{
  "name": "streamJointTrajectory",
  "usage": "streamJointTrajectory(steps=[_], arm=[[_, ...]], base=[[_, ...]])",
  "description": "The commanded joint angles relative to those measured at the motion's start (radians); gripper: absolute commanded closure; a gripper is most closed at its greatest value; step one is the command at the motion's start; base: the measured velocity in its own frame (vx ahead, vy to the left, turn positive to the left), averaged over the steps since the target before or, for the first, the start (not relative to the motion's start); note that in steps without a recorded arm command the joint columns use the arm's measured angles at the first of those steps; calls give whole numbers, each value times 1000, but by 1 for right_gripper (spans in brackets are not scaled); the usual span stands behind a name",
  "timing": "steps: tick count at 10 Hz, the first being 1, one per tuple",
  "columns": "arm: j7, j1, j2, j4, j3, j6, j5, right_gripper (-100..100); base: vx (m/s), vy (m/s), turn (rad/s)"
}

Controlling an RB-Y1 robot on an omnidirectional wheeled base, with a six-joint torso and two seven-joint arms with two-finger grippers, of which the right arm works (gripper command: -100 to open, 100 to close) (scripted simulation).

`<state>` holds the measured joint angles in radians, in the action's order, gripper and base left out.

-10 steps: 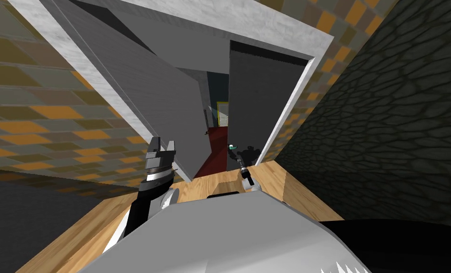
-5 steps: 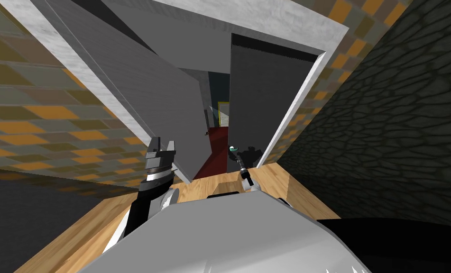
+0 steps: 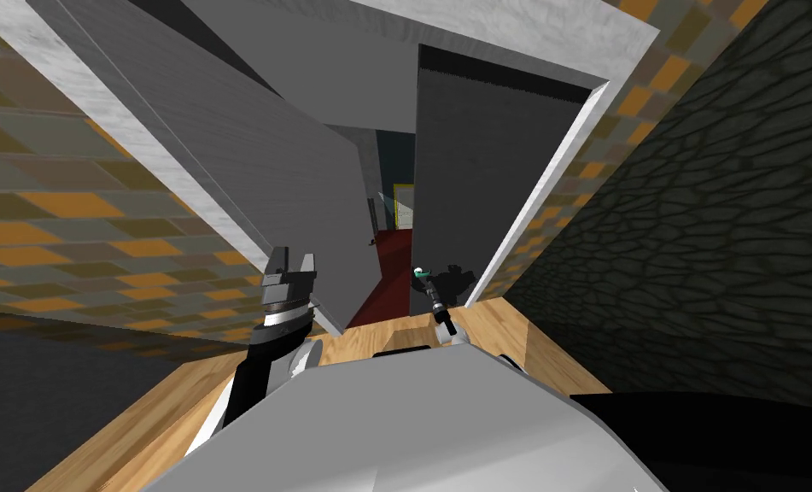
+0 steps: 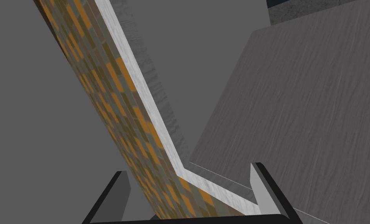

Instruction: Push the door open

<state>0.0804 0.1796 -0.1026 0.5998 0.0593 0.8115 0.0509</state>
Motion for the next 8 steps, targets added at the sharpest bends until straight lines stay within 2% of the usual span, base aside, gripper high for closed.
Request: streamJointTrajectory(steps=[1,7,8], arm=[[-2,0,1,-2,-3,1,1,-100],[-11,1,6,-13,-15,8,7,-100],[-10,0,5,-12,-14,7,6,-100]], base=[[181,10,26],[191,1,27],[81,4,4]])
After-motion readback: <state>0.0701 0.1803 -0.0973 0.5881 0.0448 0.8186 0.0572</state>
